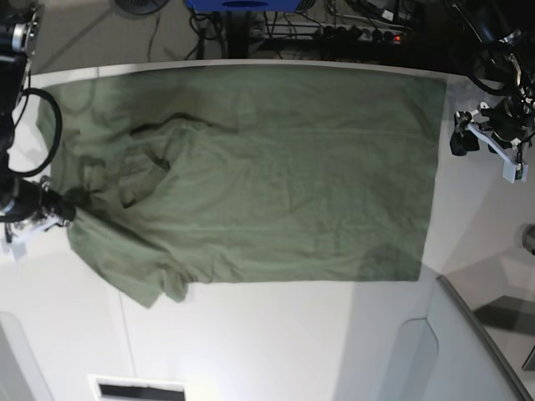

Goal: Layout the t-shirt on the table in an organized manner, then fold the t-shirt properly

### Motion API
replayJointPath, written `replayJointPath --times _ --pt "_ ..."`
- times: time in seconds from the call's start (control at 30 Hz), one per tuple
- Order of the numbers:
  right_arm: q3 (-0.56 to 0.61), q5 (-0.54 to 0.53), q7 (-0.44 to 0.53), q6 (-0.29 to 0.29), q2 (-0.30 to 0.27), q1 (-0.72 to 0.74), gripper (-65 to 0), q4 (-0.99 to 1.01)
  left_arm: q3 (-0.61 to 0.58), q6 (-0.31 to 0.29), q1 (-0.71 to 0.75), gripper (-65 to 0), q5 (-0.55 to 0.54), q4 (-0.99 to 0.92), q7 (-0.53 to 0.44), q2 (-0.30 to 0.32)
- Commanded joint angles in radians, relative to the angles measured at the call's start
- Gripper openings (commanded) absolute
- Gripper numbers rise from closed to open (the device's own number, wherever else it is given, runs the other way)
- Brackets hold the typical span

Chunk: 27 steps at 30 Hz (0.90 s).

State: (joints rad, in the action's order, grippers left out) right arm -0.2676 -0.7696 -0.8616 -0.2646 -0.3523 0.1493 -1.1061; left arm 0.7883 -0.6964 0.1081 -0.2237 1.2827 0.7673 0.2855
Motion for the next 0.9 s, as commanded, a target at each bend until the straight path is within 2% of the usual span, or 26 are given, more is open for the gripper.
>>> replayJointPath --times 0.0,0.13,0.3,0.33,0.4,0.53,0.6,0.77,0.87 --pt "-0.028 -0.015 -0.005 -0.006 -0.008 0.005 -64.5 -0.052 0.004 -0.002 -0.009 -11.5 -0.012 0.015 -0.016 0.019" --pt "-0.111 -0.015 -0.097 -0.006 0.029 -0.060 -64.5 -0.168 0.004 -0.002 -0.011 -11.5 -0.012 0.015 -0.016 0.019" --pt "-0.184 -0.015 -0.196 -0.006 0.081 -0.096 -64.1 -0.196 0.004 -0.002 -0.011 -11.5 -0.012 0.015 -0.016 0.019" --pt "-0.197 -0.014 -0.216 -0.006 0.094 -0.101 -63.0 -0.196 0.004 -0.002 -0.009 -11.5 -0.012 0.015 -0.016 0.019" --pt "-0.210 -0.014 -0.242 -0.006 0.108 -0.106 -57.0 -0.200 0.004 -0.002 -0.009 -11.5 -0.012 0.015 -0.016 0.019" --pt "-0.210 -0.012 -0.247 -0.006 0.106 -0.099 -38.0 -0.202 0.004 -0.002 -0.006 -11.5 -0.012 0.015 -0.016 0.019" --pt "-0.209 -0.012 -0.244 -0.006 0.100 -0.086 -33.2 -0.202 0.004 -0.002 -0.005 -11.5 -0.010 0.015 -0.016 0.019" --pt "-0.200 -0.008 -0.244 -0.003 0.065 0.006 -32.9 -0.157 0.004 -0.002 -0.003 -11.5 -0.010 0.015 -0.016 0.019" --pt "-0.198 0.034 -0.242 0.055 0.039 0.102 -32.9 -0.022 0.004 -0.002 -0.006 -11.5 -0.010 0.015 -0.016 0.019"
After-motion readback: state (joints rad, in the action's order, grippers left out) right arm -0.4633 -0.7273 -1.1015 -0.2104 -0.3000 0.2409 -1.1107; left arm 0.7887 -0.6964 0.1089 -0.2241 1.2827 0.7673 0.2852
